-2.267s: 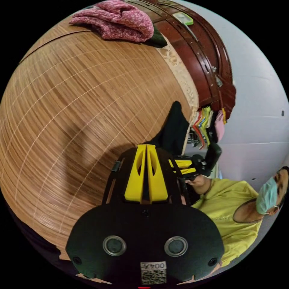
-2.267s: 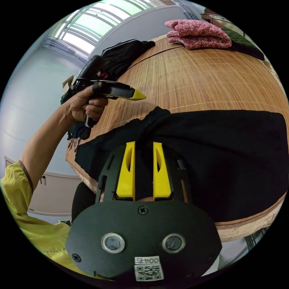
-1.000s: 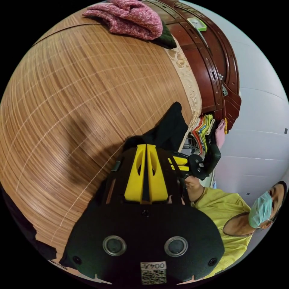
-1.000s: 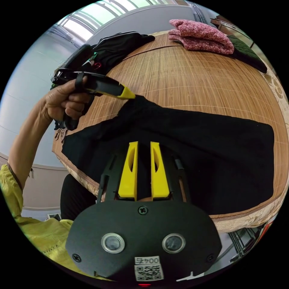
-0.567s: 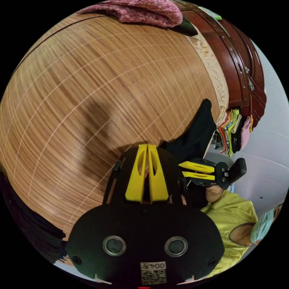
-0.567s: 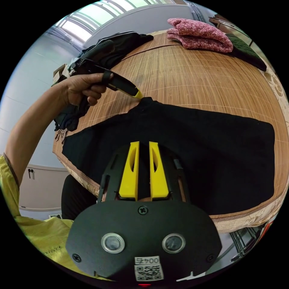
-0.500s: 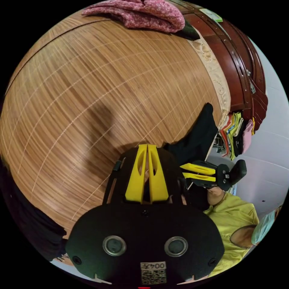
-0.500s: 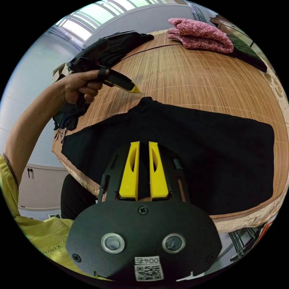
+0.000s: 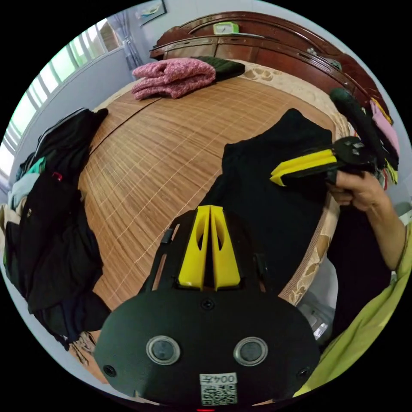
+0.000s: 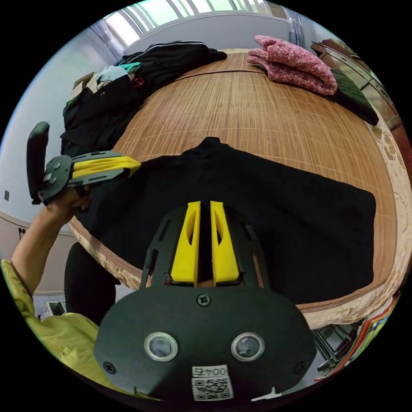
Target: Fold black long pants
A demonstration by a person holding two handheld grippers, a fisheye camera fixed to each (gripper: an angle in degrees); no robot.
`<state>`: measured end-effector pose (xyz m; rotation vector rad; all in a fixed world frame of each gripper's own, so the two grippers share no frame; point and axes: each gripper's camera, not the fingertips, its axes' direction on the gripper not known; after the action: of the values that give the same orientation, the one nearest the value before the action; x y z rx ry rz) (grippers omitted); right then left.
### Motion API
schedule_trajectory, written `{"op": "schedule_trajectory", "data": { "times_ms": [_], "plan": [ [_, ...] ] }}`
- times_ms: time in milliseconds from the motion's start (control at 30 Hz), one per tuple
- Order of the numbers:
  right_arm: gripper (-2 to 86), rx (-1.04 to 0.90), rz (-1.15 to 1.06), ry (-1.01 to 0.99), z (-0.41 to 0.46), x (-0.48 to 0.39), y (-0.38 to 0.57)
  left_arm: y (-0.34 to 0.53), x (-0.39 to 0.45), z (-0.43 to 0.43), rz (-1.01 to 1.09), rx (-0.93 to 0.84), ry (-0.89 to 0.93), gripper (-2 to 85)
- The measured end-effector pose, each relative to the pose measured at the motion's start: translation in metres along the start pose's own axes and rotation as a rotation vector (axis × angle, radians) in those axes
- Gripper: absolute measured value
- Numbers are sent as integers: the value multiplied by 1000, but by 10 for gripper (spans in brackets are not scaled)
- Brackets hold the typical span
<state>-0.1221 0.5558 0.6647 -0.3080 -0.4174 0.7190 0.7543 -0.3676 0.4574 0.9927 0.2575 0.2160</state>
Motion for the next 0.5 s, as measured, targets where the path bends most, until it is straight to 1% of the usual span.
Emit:
{"op": "schedule_trajectory", "data": {
  "times_ms": [100, 200, 300, 333, 400, 467, 500],
  "plan": [
    [45, 19, 7, 14, 2, -12, -3, 9, -13, 13, -108, -80, -30, 5],
    [35, 23, 19, -33, 5, -18, -9, 27, -21, -2, -220, -33, 20, 5],
    [22, 9, 44, -98, 4, -23, -17, 56, -7, -43, -231, 76, 17, 6],
    [10, -10, 27, -105, 0, -31, -20, 72, 1, -60, -229, 79, 6, 6],
    [0, -25, -36, -107, -13, -50, -23, 103, 12, -83, -233, 70, -18, 6],
    [-5, -91, -101, -85, -25, -79, -28, 140, 25, -100, -224, 16, -70, 6],
    [-6, -110, -117, -76, -26, -86, -29, 165, 33, -103, -215, -47, -108, 6]
  ]
}}
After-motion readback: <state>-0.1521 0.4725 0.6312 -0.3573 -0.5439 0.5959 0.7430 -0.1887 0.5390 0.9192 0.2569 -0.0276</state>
